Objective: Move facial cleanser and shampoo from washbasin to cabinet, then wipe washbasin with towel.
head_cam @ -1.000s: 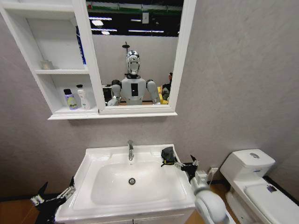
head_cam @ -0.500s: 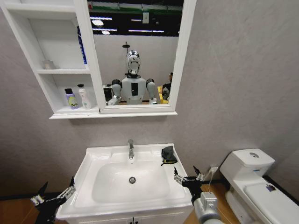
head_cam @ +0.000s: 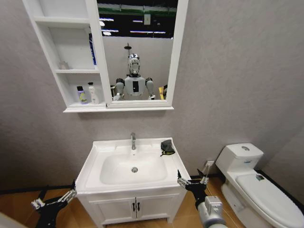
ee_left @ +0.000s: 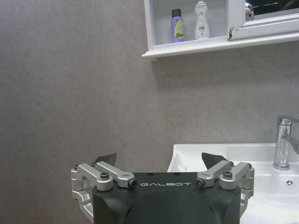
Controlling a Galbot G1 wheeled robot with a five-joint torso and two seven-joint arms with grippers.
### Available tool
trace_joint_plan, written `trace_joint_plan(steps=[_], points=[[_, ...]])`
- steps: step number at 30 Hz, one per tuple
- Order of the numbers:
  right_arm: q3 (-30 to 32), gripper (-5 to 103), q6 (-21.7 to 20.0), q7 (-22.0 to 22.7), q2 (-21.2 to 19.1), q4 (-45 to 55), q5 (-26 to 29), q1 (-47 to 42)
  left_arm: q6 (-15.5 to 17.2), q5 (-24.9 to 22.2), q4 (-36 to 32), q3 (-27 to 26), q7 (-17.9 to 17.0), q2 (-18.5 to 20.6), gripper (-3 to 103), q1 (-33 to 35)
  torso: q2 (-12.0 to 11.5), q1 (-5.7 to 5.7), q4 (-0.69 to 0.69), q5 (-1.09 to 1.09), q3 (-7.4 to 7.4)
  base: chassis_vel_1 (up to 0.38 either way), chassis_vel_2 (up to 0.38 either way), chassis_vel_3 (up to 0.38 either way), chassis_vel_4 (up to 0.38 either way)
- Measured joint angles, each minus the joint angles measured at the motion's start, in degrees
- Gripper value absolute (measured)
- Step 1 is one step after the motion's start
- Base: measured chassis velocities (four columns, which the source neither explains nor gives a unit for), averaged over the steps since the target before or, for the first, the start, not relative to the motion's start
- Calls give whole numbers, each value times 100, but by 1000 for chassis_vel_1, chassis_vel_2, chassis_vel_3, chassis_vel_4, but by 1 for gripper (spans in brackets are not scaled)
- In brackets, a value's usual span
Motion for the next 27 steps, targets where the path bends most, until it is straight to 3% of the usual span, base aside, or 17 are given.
trace_joint_plan(steps=[13, 15, 17, 22, 23, 27], points=[[-102, 100, 32, -42, -15, 4, -16, -11, 0, 0, 0, 0, 0, -1, 100, 1, 0, -1, 1, 6, 0, 361, -356, -356, 350], [-110, 100, 48, -49, -14, -6, -21, -14, 0, 0, 0, 1, 1, 0, 100, 1, 0, 1, -1, -4, 0, 363, -367, -360, 340], [-111, 100, 56, -50, -13, -15, -24, -16, 0, 0, -1, 0, 0, 0, 100, 1, 1, -1, 0, 6, -1, 337, -343, -340, 347], [-124, 100, 102, -60, 5, -43, -59, -52, 0, 0, 0, 1, 1, 0, 100, 1, 0, 2, -2, -7, 0, 351, -361, -337, 354], [-139, 100, 123, -75, 15, -65, -85, -69, -1, 0, -2, -1, 0, 0, 100, 1, 0, 0, 2, 10, 0, 357, -350, -358, 364], [-147, 100, 167, -129, 23, -85, -113, -80, 0, 0, -1, 0, 1, 0, 100, 0, 0, 1, -1, -4, 0, 330, -359, -351, 363]])
